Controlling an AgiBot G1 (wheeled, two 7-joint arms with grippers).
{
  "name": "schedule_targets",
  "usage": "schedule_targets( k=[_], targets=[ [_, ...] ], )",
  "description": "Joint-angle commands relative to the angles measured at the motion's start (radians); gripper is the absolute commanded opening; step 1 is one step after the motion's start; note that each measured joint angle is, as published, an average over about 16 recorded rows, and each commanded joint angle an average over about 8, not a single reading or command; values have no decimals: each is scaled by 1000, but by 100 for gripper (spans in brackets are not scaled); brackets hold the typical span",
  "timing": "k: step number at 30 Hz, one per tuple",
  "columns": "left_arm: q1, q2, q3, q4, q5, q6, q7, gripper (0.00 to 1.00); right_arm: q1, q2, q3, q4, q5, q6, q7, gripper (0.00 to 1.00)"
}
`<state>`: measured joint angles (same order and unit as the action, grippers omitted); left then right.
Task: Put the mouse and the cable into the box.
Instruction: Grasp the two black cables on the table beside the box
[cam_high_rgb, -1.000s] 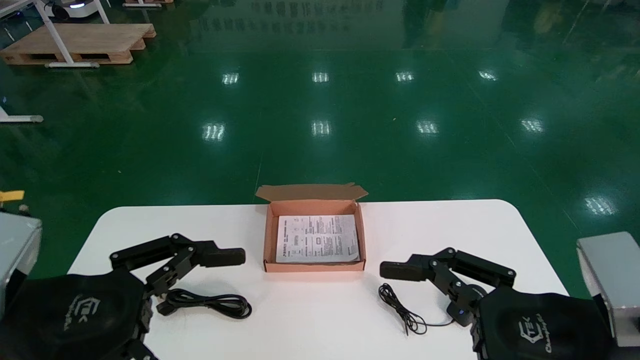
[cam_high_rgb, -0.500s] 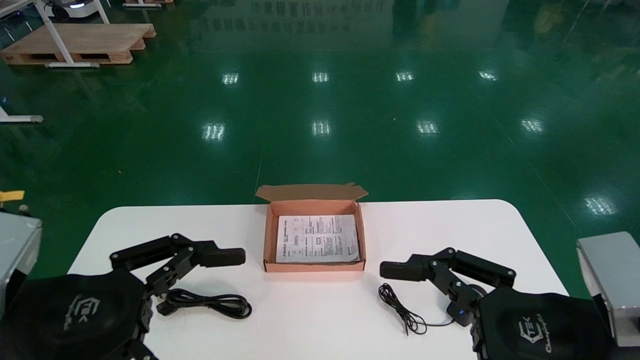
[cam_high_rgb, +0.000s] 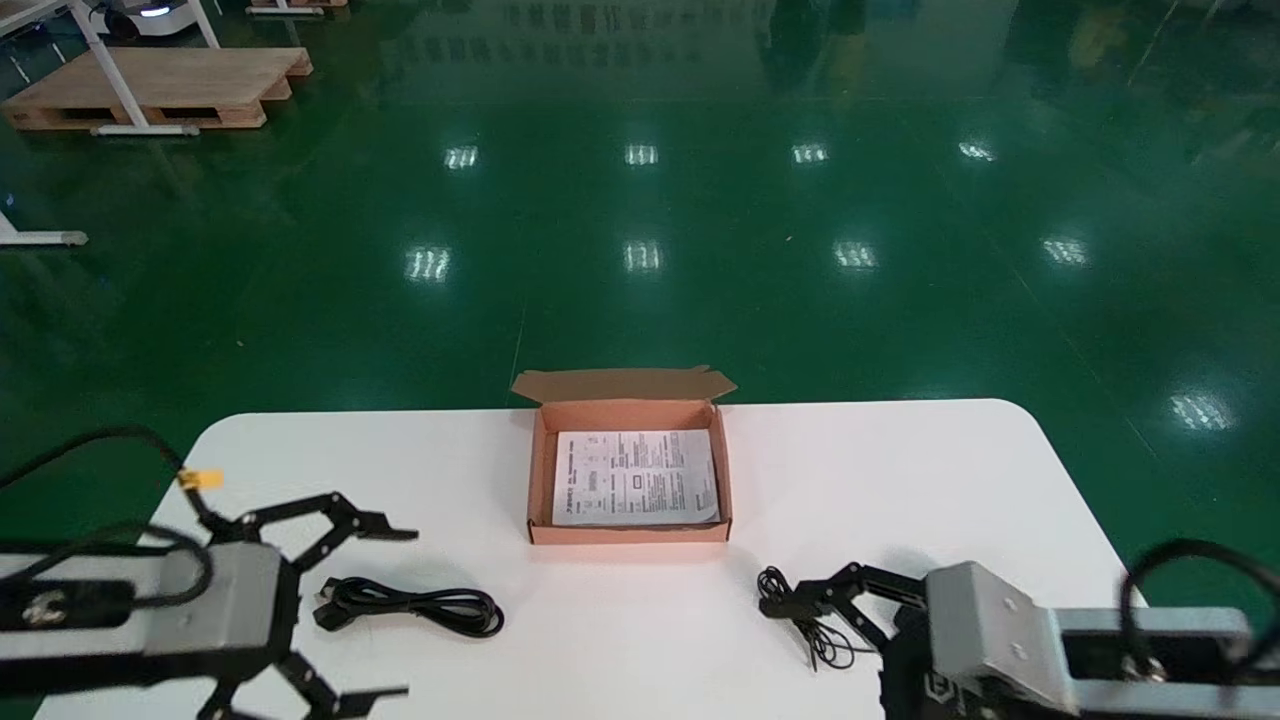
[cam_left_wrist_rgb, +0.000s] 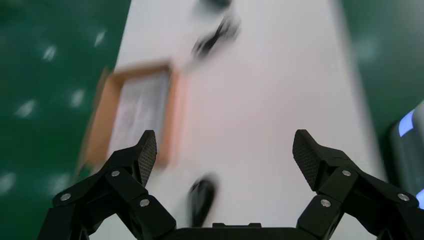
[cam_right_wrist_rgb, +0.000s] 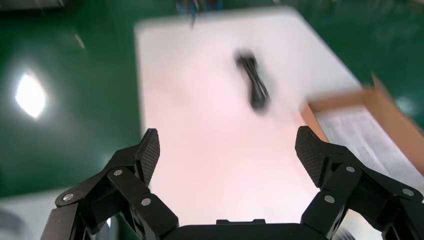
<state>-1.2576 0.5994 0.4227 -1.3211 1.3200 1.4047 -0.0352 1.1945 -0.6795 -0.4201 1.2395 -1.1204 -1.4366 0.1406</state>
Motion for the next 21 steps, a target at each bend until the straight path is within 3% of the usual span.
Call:
schedule_targets(
  k=[1,6,14,21],
  targets=[
    [-29,20,19,8,92,-36,20,100,42,-21,-33,-14,-88,13,3,100],
    [-47,49,39,25,151,-73,16,100,82,-53,-66,-44,-176,37,5,100],
    [-37,46,46,18,169,-71,29,100,56,-44,-63,-43,-155,31,11,100],
    [2,126,136,41,432,-197,76,100,9,-45,-72,-22,-159,61,48,100]
  ],
)
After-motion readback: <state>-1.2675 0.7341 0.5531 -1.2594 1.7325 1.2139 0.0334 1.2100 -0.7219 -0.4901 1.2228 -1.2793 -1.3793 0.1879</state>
